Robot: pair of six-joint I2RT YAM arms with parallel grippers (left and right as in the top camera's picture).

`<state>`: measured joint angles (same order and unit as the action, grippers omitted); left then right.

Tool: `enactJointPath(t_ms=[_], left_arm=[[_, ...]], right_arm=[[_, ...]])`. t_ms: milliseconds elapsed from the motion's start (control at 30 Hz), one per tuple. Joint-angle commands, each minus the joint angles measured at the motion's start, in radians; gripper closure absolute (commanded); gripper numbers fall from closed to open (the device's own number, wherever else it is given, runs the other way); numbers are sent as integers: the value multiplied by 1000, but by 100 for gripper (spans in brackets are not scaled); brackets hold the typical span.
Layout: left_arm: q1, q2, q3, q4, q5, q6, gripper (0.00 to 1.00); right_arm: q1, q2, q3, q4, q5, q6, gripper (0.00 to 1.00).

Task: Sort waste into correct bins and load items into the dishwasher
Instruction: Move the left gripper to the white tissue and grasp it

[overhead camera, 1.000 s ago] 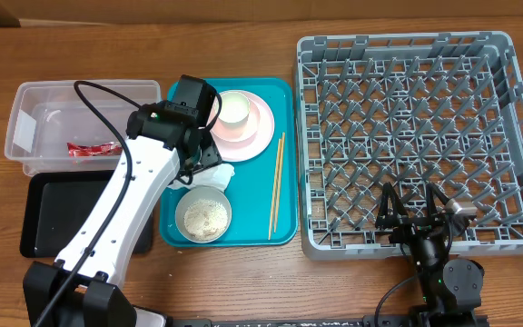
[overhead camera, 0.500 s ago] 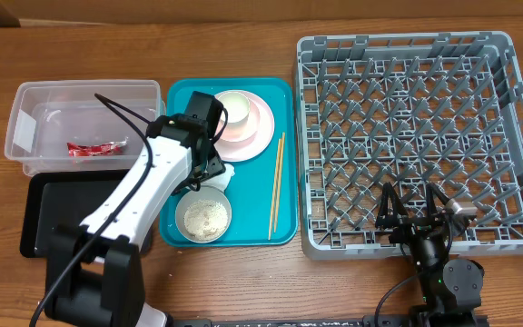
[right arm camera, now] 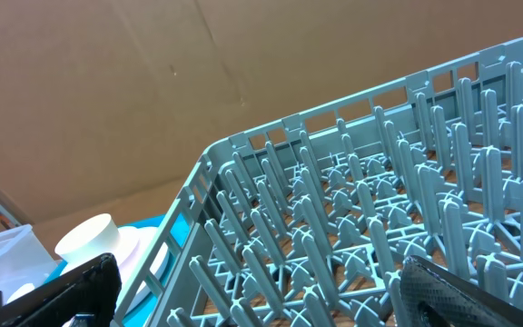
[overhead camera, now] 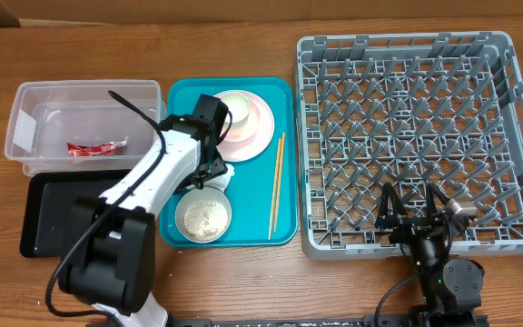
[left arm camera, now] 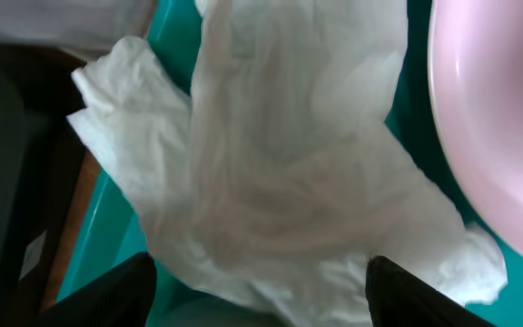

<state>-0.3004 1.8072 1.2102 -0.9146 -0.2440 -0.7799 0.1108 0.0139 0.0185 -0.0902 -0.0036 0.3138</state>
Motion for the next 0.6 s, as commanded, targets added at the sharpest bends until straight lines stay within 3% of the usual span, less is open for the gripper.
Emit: enactJointPath(t_ms=[0,67,167,267,567], left_arm=[[6,28,-8,14,-33,-13,26],[6,29,-8,25,-33,-13,28],[6,29,-8,30,-32,-13,41],[6,29,-8,29,-21,-13,45],[5,31,-8,37,-5,-10,39]], right_arm=[[-8,-7,-10,6,-5,-4,0],[-8,-7,-10,6,-5,-3,0],[-8,-7,-10,6,-5,-4,0],[-8,-7,-10,6,-5,-4,0],[-8,-7,-10,6,-5,-4,0]])
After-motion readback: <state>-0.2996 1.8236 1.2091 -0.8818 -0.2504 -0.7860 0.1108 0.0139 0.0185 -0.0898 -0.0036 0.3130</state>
